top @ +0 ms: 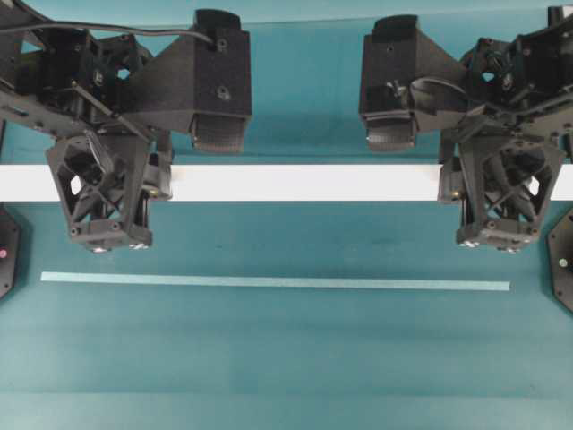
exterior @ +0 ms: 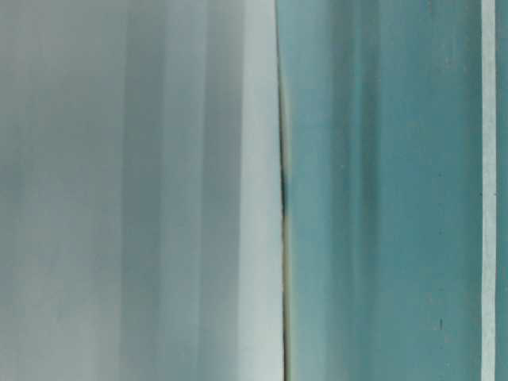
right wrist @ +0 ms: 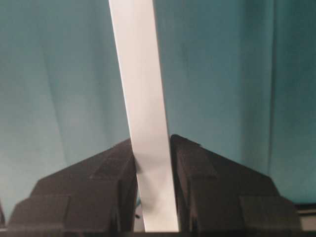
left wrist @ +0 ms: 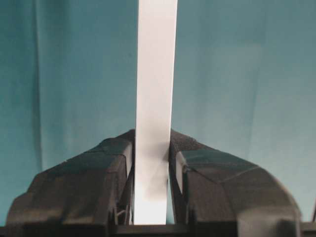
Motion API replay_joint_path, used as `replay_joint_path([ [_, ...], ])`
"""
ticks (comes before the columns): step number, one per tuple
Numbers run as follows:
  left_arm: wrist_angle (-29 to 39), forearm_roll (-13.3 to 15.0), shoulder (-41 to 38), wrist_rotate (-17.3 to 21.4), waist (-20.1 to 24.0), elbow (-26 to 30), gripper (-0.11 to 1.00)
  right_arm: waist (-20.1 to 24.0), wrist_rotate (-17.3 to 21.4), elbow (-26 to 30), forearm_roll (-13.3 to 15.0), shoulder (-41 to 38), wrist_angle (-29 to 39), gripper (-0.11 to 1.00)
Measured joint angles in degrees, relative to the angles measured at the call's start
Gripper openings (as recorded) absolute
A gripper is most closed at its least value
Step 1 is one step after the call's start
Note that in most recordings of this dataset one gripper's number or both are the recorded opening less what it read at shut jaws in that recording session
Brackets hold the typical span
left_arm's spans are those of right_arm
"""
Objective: Lift a wooden board with both hands.
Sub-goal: 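Hold the board raised level between both grippers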
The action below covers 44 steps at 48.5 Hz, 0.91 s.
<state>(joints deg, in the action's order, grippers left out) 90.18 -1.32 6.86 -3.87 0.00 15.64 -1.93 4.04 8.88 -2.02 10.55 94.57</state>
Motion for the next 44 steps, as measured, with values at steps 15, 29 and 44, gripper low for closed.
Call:
replay_joint_path([
  [15,0.6,0.0,-0.1,0.1,0.4,1.6,0.17,-0.3,0.1,0.4,0.0,0.0,0.0,0.21],
  [29,0.6,0.0,-0.1,0.1,0.6,1.6,0.17,-0.7,0.1,0.4,0.0,0.0,0.0,0.21],
  [44,0.7,0.0,-0.2,0.1,0.6,1.6,0.17,-0.7,0.0,0.8,0.3,0.1,0.0,0.21],
])
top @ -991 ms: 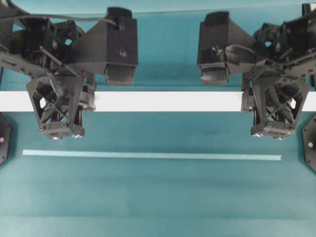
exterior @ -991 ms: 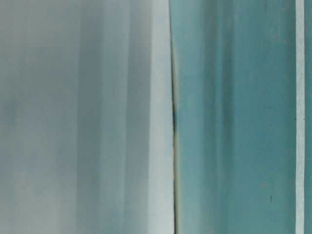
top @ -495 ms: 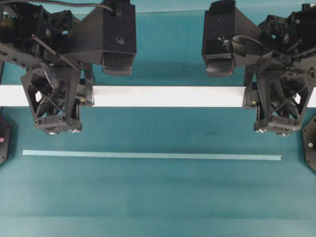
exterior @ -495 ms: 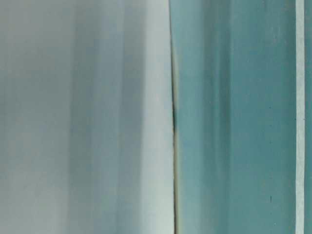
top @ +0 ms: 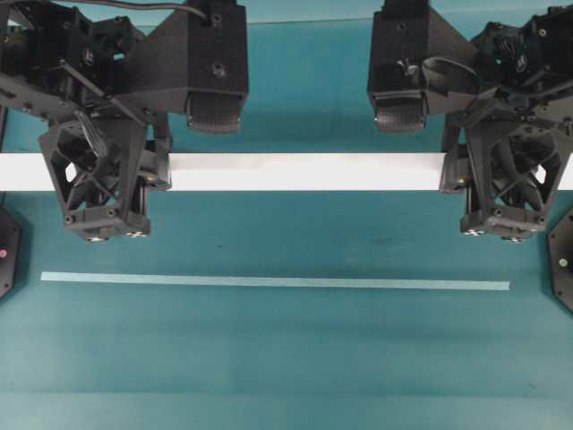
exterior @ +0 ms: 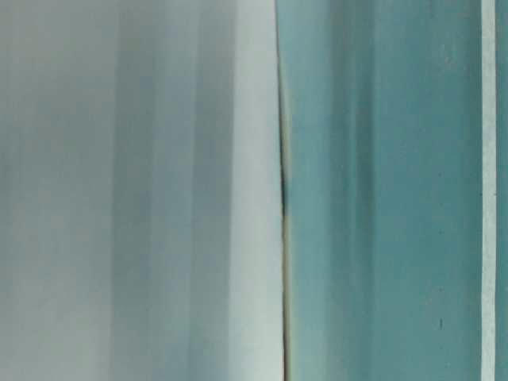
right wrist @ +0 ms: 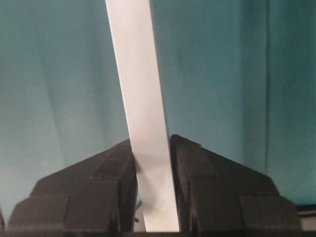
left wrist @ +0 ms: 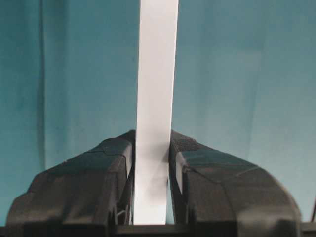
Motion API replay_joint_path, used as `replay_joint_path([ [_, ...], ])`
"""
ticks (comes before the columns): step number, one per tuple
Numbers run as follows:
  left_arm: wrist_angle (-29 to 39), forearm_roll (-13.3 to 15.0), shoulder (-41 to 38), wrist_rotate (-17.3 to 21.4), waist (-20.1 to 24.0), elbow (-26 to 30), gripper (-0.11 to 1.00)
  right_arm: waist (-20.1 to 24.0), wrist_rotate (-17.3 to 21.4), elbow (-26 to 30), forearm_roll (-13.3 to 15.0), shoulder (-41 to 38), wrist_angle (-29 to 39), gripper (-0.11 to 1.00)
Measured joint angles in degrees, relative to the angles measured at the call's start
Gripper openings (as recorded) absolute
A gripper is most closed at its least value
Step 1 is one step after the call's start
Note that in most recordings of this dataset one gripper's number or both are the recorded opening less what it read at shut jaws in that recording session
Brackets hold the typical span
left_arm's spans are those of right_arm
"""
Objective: Lift a wooden board with both hands.
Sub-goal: 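Hold the board raised level between both grippers, then lower the board with both grippers back toward its starting spot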
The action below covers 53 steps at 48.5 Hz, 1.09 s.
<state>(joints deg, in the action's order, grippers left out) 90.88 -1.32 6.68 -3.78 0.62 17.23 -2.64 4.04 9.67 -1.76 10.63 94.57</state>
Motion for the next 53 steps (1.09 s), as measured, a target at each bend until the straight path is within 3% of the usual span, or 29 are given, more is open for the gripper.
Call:
replay_joint_path([
  [26,-0.2,0.0,0.0,0.0,0.9,-1.4,0.17,-0.5,-0.2,-1.3,0.6,0.3,-0.1,0.21],
  [36,-3.0,0.0,-0.1,0.4,1.0,-7.5,0.17,-0.9,-2.5,-7.7,0.7,0.0,-2.0,0.21],
  [53,-14.8,0.0,2.5,-0.2,1.0,-22.8,0.17,-1.1,-3.3,-18.2,0.8,0.8,-11.1,0.21],
])
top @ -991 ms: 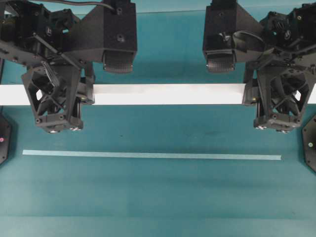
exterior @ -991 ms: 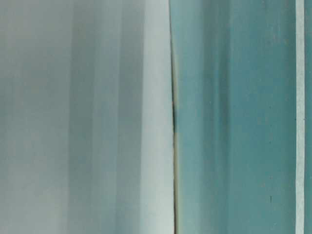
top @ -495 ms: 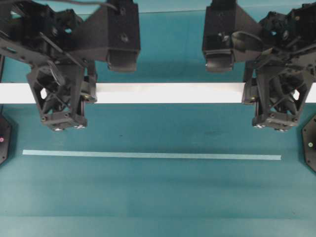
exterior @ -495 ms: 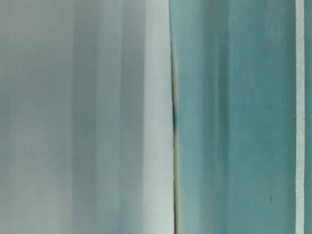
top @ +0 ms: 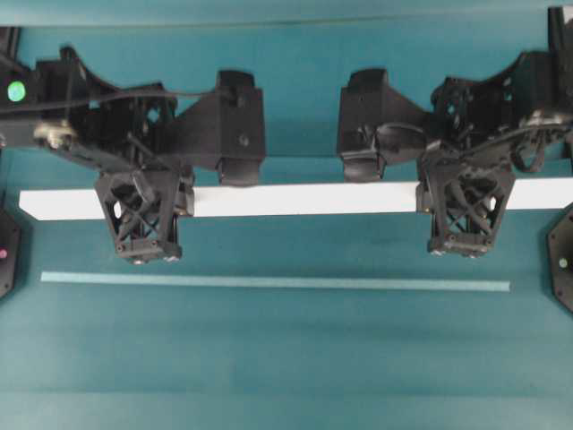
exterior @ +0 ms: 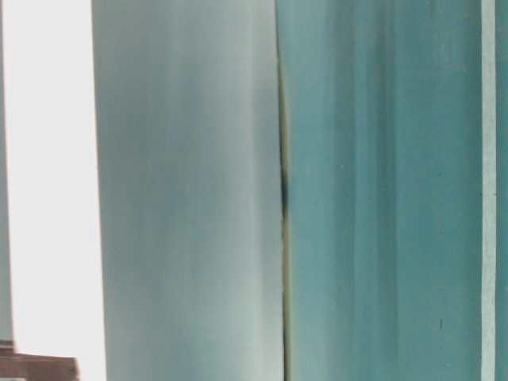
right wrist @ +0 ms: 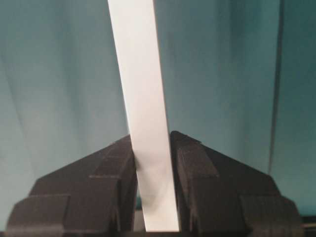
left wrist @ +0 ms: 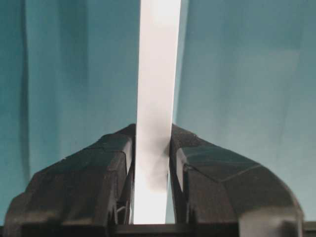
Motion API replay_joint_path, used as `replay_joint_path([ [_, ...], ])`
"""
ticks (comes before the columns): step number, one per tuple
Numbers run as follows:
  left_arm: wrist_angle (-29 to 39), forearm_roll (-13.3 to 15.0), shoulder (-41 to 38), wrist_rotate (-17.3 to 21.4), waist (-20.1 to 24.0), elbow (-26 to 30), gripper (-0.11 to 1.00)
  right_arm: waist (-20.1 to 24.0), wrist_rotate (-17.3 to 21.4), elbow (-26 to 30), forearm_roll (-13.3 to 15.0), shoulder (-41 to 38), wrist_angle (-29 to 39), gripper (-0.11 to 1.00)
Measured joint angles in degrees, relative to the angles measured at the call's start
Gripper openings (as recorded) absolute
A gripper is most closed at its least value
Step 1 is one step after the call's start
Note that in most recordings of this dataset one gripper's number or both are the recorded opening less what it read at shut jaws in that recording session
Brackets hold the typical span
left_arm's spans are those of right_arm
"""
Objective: Lift a wooden board with both hands.
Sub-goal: 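Lower the board with both grippers back toward its starting spot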
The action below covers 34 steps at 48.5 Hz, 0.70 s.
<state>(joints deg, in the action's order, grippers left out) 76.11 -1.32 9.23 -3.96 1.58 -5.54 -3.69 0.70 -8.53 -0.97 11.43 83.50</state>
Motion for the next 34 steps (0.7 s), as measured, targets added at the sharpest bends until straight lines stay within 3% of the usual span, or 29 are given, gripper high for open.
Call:
replay_joint_path([
  [34,-15.6,0.0,0.4,0.9,0.7,-16.1,0.17,0.0,0.0,-15.1,-0.3,-2.6,-15.7,0.21],
])
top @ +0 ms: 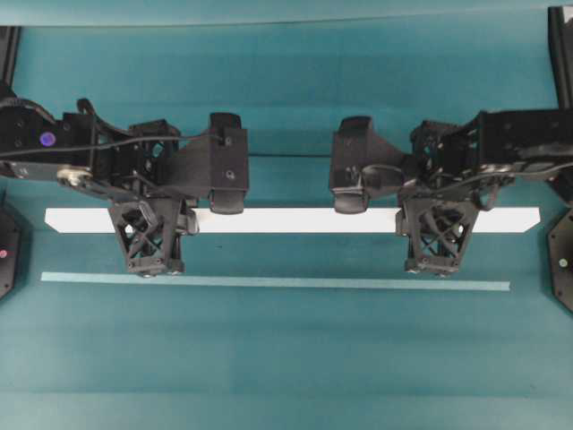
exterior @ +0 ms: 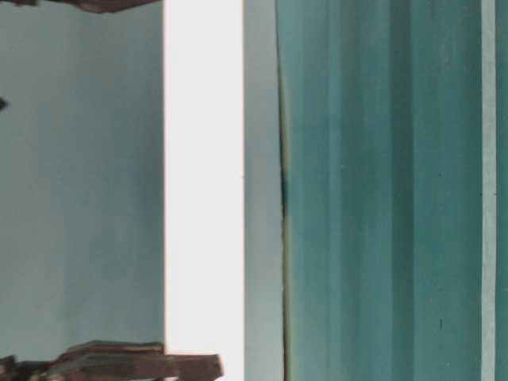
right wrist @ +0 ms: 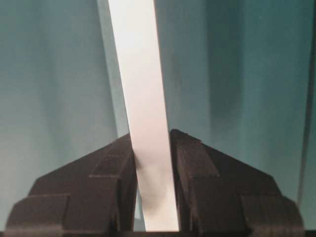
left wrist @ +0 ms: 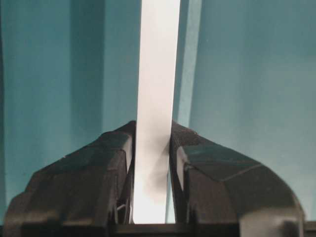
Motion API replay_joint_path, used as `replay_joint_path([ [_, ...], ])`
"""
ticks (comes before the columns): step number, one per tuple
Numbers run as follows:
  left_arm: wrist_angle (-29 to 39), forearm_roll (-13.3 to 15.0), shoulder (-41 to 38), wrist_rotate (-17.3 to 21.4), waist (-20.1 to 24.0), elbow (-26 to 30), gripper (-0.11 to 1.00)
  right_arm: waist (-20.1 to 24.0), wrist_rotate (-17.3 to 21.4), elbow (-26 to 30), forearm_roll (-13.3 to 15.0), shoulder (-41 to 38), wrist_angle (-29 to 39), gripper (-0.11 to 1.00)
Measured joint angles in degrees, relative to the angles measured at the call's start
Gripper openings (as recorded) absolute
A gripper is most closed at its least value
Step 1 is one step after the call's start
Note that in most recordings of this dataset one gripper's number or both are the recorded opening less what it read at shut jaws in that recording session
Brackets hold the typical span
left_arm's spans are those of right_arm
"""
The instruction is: Lift a wooden board with both hands.
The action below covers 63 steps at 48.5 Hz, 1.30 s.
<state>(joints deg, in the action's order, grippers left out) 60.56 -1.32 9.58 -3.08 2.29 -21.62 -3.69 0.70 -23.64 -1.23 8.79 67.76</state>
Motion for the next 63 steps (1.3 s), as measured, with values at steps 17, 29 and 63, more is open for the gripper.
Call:
replay_joint_path([
  [17,-6.9,0.0,-2.5,-0.1,0.6,-5.8,0.17,-0.1,0.0,-4.2,-0.4,-3.4,-7.6,0.21],
  [29,-12.0,0.0,-4.0,-0.4,0.6,-9.2,0.17,-0.2,0.0,-6.3,-0.7,-5.0,-11.3,0.21],
  [63,-19.2,0.0,-10.1,-0.7,-0.4,-12.7,0.17,1.8,-0.1,-11.3,-2.5,-10.5,-22.0,0.21],
])
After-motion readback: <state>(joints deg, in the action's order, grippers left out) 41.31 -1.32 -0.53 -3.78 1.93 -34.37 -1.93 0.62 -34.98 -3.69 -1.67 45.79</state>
